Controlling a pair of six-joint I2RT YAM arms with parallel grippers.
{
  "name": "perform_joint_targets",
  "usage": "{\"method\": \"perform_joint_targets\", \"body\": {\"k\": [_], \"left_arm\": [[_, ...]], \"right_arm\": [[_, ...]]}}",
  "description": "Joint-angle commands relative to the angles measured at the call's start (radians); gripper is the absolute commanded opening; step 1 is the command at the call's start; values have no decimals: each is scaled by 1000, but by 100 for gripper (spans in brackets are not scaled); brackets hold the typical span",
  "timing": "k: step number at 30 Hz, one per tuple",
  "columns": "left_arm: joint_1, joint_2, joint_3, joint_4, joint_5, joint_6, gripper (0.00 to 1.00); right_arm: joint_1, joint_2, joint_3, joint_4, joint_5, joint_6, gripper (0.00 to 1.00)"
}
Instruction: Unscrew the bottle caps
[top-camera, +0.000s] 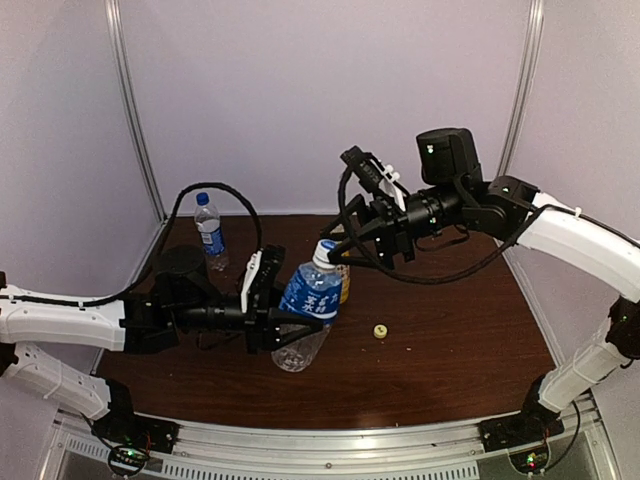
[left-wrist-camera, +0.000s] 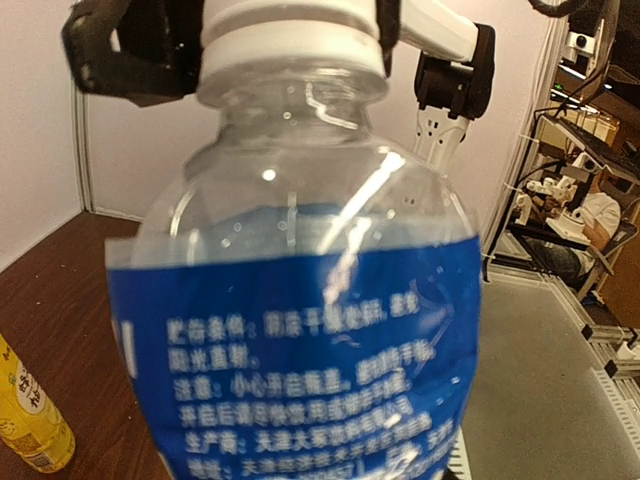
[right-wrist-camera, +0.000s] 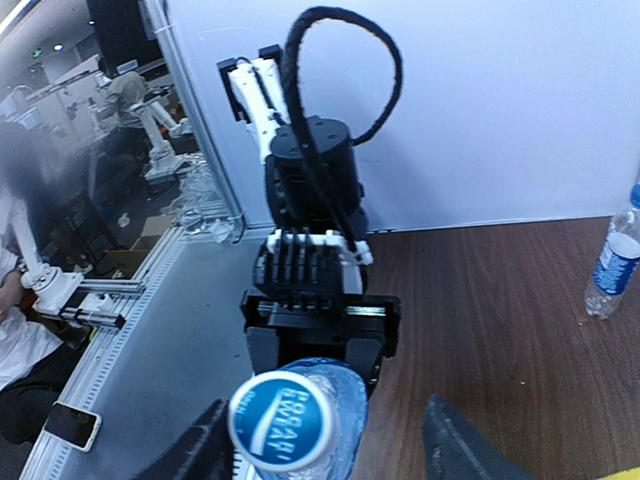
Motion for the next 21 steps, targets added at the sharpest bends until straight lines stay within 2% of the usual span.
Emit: {"method": "perform_joint_targets", "body": {"k": [1, 4, 6, 10, 13, 18, 21], "left_arm": [[-18, -30, 3, 35, -107, 58, 24], [-17, -39, 7, -10, -248, 62, 24], [-16, -41, 7, -32, -336, 64, 24], [-17, -30, 12, -51, -438, 73, 27], [-16, -14, 22, -55, -450, 72, 27], [-17, 7, 37, -63, -507, 57, 27], [-16, 13, 44, -63, -519, 51, 27]], "right_arm": [[-22, -50, -34, 94, 193, 156, 76], [-20, -79, -55, 151, 254, 254, 90], [-16, -98, -70, 187, 320, 318, 92], [5, -102, -70, 201, 501, 424, 93], [46, -87, -53, 184, 648, 467, 93], [107, -32, -2, 142, 795, 499, 94], [124, 6, 18, 121, 822, 503, 94]]}}
